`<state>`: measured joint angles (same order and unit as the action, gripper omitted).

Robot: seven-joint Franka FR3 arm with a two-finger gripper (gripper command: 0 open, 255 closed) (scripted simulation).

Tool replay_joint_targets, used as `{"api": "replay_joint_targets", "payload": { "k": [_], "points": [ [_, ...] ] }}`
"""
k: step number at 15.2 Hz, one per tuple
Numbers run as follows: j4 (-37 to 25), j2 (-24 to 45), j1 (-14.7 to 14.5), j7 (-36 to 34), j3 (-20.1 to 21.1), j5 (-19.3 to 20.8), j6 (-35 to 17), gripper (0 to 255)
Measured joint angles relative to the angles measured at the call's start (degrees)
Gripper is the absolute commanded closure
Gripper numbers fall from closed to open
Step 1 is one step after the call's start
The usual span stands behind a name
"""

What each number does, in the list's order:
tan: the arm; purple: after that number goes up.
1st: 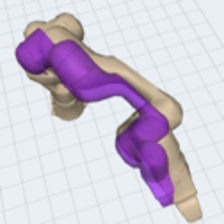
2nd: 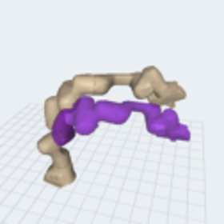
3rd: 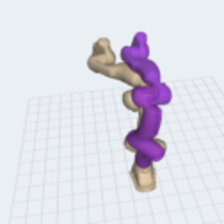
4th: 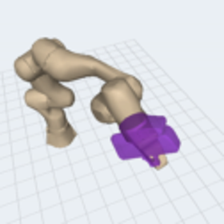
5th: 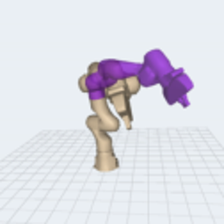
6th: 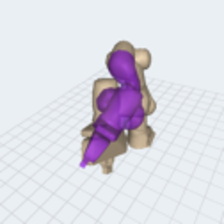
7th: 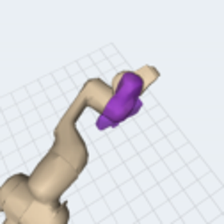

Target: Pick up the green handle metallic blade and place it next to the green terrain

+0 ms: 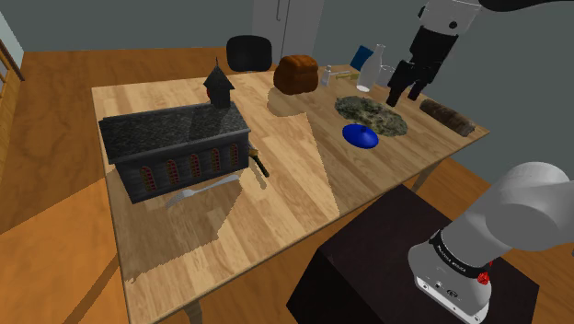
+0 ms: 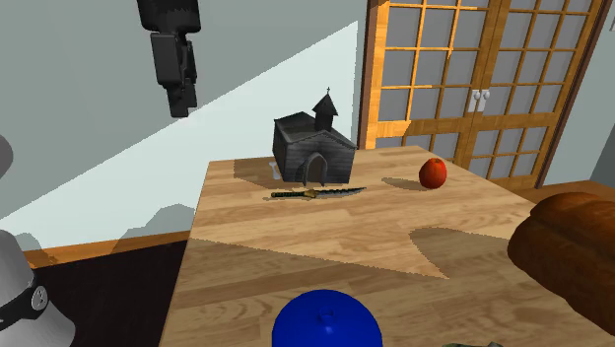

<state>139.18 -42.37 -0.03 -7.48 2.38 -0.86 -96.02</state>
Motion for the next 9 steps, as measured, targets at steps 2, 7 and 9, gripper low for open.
{"api": "replay_joint_targets", "payload": {
  "k": [2, 7, 9],
  "points": [
    [-0.03, 0.84, -0.12, -0.4, 0.36, -0.22, -0.78, 0],
    [-1.45, 9.18, -0.73, -3.43, 2.96, -1.42, -7.55, 0],
    [-2.99, 13.34, -0.91, -4.78, 4.07, -1.68, -10.17, 0]
  ]
}}
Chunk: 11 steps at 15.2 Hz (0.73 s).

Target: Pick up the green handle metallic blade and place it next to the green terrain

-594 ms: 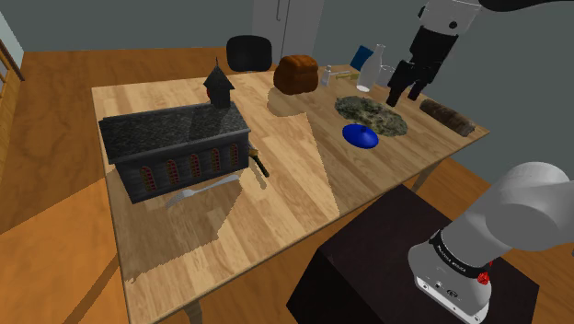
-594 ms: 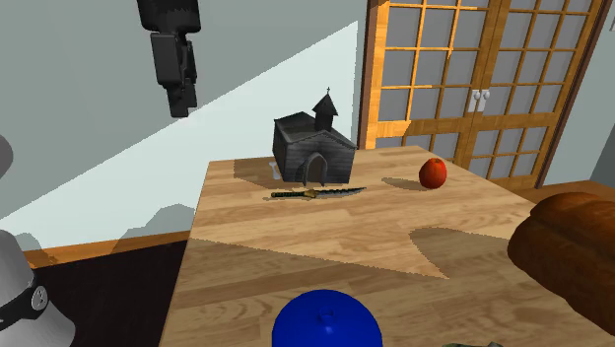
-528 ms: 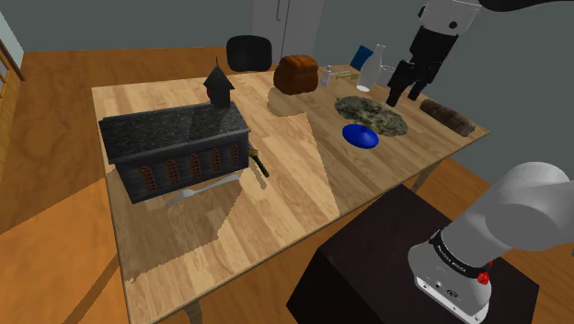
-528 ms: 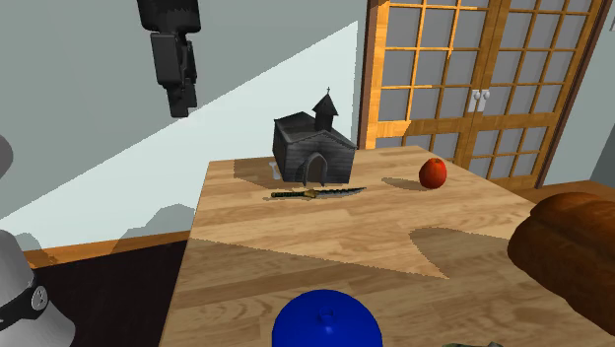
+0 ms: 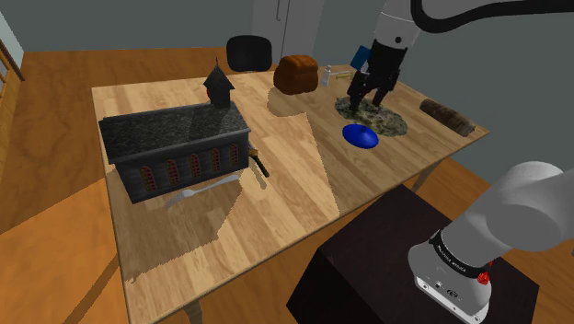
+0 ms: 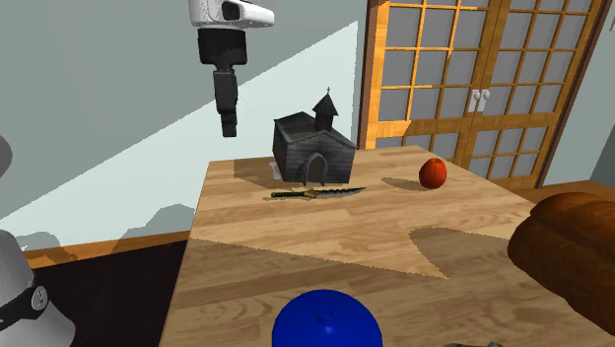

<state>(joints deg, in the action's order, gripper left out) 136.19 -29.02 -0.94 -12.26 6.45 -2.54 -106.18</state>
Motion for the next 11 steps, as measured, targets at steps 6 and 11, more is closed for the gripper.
{"api": "replay_joint_targets", "payload": {
  "k": [6, 11],
  "points": [
    [-4.49, 12.73, -0.56, -4.54, 3.29, 0.16, -8.03, 0],
    [-11.3, 24.0, -1.01, -8.54, 5.36, 1.87, -12.26, 0]
  ]
}}
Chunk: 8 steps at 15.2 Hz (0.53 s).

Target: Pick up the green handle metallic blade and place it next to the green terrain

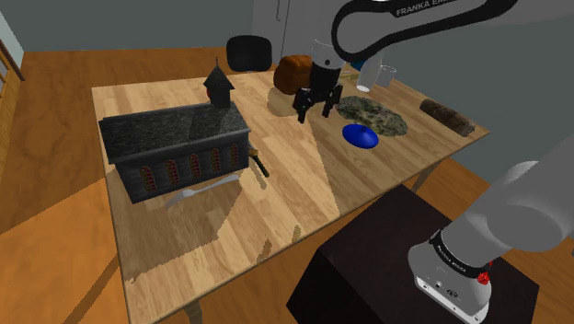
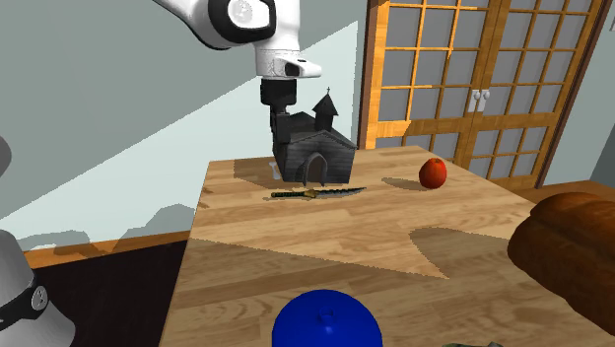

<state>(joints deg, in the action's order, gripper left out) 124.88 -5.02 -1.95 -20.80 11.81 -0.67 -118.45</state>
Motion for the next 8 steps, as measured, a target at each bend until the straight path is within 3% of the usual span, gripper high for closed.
{"api": "replay_joint_targets", "payload": {
  "k": [8],
  "points": [
    [-14.16, 18.34, -2.15, -6.33, 1.29, 4.47, -3.37, 0]
  ]
}}
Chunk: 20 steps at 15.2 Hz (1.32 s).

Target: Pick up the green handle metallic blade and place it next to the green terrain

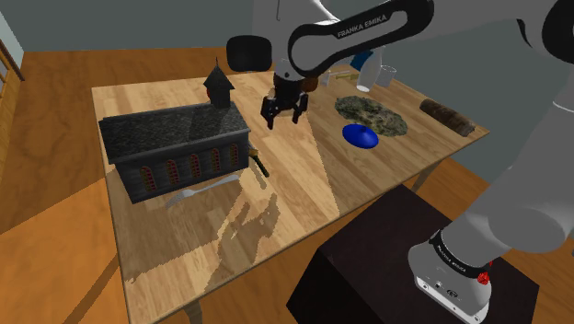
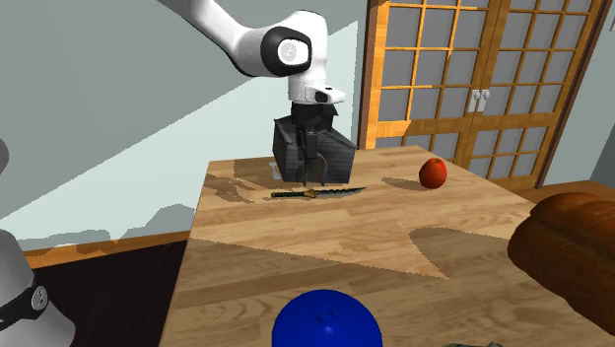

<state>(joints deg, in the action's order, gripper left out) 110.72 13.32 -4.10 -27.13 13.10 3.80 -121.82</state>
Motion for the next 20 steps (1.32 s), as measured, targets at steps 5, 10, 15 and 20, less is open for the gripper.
{"api": "replay_joint_targets", "payload": {
  "k": [5, 10, 15, 20],
  "points": [
    [-11.38, 11.69, -2.3, -2.98, -0.4, 2.6, 0.15, 0],
    [-25.89, 21.89, -4.65, -5.05, -1.6, 4.82, 4.37, 0],
    [-33.11, 29.25, -5.8, -5.38, -2.06, 5.2, 3.51, 0],
    [-32.93, 31.59, -6.06, -5.71, -2.39, 5.47, 0.79, 0]
  ]
}}
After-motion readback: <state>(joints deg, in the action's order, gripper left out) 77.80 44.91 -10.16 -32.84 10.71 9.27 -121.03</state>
